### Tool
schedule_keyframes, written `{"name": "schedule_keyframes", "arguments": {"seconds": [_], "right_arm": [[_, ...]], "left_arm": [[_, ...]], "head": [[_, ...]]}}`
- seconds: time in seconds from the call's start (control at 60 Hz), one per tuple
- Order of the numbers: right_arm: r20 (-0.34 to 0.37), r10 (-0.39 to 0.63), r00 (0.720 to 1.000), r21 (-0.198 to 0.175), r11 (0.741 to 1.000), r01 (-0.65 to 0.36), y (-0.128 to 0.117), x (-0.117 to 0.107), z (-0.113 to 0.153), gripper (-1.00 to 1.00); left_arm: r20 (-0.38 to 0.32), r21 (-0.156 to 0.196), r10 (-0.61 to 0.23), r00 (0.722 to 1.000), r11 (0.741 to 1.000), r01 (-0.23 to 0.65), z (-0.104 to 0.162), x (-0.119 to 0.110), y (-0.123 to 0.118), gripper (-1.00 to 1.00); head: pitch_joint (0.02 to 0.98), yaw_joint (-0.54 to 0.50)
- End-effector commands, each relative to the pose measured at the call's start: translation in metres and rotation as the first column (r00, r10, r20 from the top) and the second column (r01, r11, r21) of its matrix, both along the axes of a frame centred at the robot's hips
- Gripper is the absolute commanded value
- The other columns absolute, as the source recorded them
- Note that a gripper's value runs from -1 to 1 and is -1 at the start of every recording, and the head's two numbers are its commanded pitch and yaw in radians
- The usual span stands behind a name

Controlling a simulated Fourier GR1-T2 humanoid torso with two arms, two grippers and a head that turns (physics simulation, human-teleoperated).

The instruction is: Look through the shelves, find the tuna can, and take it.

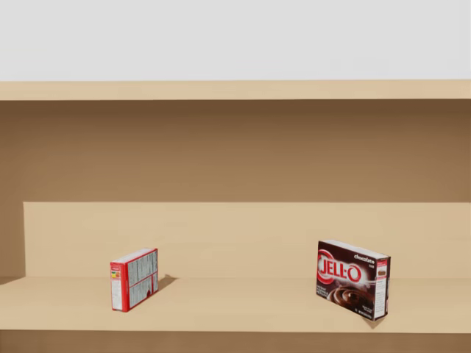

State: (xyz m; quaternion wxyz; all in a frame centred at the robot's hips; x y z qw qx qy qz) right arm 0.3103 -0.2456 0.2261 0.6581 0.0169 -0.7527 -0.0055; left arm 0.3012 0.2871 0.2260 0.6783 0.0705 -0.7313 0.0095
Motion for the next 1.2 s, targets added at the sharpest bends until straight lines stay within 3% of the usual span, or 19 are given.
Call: {"name": "schedule_keyframes", "arguments": {"seconds": [0.017, 0.1, 0.217, 0.467, 0.867, 1.2], "right_arm": [[0.012, -0.046, 0.999, 0.032, 0.998, 0.046, -0.0008, -0.0021, -0.0006, -1.0], [0.014, -0.033, 0.999, 0.054, 0.998, 0.032, -0.0029, -0.0006, 0.0009, -1.0], [-0.008, -0.025, 1.0, 0.042, 0.999, 0.026, -0.0042, 0.0014, -0.0002, -1.0], [-0.02, -0.026, 0.999, 0.03, 0.999, 0.027, -0.0025, 0.0026, -0.0008, -1.0], [-0.022, -0.03, 0.999, 0.024, 0.999, 0.03, -0.0047, 0.0047, -0.001, -1.0], [-0.025, -0.023, 0.999, 0.005, 1.0, 0.023, -0.0014, 0.0044, -0.0024, -1.0]], "left_arm": [[0.0, 0.001, 0.001, 1.0, 1.0, -0.001, -0.0001, 0.0, 0.0, -1.0], [-0.001, 0.001, 0.0, 1.0, 1.0, 0.0, -0.0003, -0.0002, -0.0001, -1.0], [-0.002, 0.003, 0.002, 1.0, 1.0, -0.002, -0.0005, -0.0003, 0.0, -1.0], [0.0, 0.031, 0.016, 1.0, 0.999, -0.016, -0.0011, 0.0001, -0.0008, -1.0], [-0.004, 0.063, 0.01, 1.0, 0.998, -0.01, -0.0028, 0.0021, -0.0058, -1.0], [-0.007, 0.061, 0.004, 1.0, 0.998, -0.003, -0.0044, 0.0027, -0.0082, -1.0]], "head": [[0.055, 0.02], [0.059, 0.02], [0.086, 0.02], [0.268, 0.01], [0.541, -0.24], [0.573, -0.29]]}}
